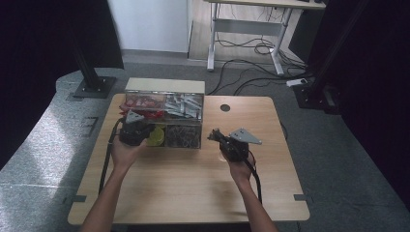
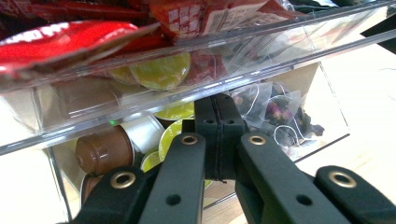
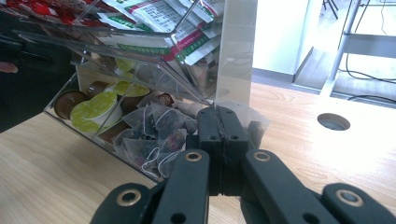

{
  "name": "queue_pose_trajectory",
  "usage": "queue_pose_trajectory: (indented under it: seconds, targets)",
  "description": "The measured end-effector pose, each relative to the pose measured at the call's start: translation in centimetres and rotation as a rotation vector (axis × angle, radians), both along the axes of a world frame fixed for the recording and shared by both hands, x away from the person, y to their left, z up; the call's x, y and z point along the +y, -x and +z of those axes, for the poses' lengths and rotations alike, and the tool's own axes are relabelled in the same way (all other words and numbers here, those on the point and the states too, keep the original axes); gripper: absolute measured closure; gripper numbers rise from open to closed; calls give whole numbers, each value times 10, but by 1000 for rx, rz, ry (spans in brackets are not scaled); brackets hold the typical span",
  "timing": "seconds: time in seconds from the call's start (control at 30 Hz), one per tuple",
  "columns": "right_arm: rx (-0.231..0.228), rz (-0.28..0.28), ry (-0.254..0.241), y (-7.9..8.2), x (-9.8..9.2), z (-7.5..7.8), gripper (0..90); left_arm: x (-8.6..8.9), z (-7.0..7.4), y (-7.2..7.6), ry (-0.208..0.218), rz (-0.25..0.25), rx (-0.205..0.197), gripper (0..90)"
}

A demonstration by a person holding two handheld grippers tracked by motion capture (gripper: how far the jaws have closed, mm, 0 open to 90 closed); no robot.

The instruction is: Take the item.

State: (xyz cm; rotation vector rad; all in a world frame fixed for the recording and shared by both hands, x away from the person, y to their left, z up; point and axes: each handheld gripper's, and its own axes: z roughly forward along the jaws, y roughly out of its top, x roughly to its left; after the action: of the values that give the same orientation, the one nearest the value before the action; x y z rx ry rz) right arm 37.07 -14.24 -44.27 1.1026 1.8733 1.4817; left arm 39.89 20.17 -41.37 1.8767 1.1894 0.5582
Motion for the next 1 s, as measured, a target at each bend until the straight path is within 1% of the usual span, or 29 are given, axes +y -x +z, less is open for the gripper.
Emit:
queue_pose_trajectory:
  seconds: [1.0]
  targets:
    - [0,-58,9,-3,-23,0,891,-1,0,1,-2,-2,-3,900]
